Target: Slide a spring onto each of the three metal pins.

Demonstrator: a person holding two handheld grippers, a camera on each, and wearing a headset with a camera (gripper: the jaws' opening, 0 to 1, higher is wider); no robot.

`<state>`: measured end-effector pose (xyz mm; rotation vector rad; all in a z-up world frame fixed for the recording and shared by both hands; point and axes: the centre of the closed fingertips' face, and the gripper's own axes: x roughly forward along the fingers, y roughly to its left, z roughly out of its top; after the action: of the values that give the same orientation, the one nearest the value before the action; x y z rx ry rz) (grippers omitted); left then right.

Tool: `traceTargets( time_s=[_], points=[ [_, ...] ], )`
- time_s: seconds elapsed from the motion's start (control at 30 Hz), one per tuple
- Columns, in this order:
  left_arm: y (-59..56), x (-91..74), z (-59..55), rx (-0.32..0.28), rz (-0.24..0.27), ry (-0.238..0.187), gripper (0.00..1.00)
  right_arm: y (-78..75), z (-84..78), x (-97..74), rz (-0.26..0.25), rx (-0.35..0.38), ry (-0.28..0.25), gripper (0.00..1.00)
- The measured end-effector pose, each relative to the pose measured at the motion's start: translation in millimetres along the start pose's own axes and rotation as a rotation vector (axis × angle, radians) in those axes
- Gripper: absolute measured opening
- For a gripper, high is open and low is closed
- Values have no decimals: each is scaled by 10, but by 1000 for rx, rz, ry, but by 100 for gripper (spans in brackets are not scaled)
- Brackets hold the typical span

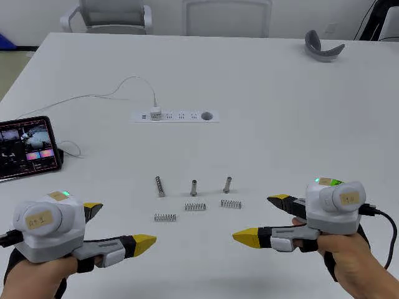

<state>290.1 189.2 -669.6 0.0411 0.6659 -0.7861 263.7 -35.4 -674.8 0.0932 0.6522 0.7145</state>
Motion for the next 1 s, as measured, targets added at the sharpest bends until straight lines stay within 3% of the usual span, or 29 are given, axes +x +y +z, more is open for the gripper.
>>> traceTargets(
  time_s=[0.47, 0.67, 1.0],
  points=[
    [24, 88, -9, -26, -4, 5, 88, 43, -103, -17, 6, -7, 5, 90],
    [97, 164, -2, -55, -3, -2, 86, 28, -164, -26, -11, -8, 16, 93],
    [169, 309, -2, -47, -7, 25, 84, 47, -221, -26, -11, 5, 16, 92]
  ],
)
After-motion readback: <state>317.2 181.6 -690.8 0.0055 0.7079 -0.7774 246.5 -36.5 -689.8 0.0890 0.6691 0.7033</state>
